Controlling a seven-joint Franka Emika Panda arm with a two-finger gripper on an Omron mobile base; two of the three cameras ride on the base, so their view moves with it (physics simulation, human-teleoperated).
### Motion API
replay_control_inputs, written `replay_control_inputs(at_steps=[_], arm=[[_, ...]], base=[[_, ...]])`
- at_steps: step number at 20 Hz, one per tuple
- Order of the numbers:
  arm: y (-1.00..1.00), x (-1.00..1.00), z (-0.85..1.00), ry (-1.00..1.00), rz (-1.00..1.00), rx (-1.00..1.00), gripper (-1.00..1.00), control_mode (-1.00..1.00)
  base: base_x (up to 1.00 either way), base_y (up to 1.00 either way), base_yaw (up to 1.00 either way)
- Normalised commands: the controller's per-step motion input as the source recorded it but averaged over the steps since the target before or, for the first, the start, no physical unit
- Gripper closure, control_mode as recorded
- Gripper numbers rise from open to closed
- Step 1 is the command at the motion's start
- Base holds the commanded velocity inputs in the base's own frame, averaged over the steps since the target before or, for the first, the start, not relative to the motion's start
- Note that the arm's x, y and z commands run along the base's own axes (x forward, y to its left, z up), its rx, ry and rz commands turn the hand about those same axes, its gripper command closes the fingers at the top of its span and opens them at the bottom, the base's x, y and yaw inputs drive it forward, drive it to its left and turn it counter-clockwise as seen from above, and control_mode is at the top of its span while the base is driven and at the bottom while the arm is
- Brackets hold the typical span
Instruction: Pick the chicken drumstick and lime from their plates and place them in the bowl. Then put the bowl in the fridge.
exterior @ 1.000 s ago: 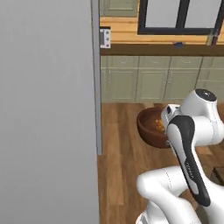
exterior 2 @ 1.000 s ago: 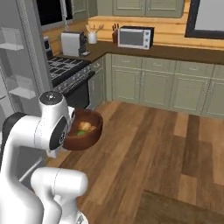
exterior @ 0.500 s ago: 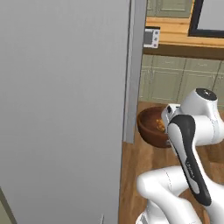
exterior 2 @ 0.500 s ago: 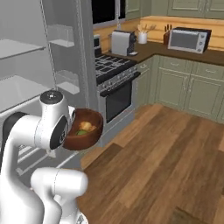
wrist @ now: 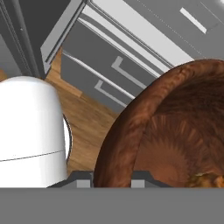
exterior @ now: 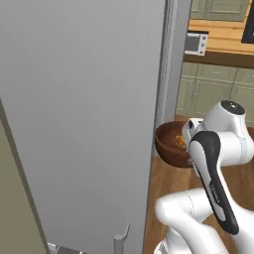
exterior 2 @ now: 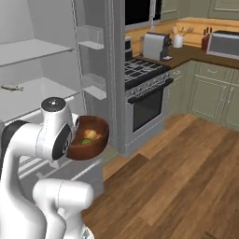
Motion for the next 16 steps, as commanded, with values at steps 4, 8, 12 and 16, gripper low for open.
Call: replay_control_inputs(at_steps=[4,8,12,16], arm=[[0.0,0.0,0.0,0.0,0.0,0.0,1.0,1.0],[0.0,0.0,0.0,0.0,0.0,0.0,1.0,1.0],[0.0,0.0,0.0,0.0,0.0,0.0,1.0,1.0],[0.0,0.0,0.0,0.0,0.0,0.0,1.0,1.0]], base=[[0.45,-0.6,0.2],[0.93,-0.63,-0.02],[0.93,-0.74,-0.27],[0.64,-0.69,-0.44]])
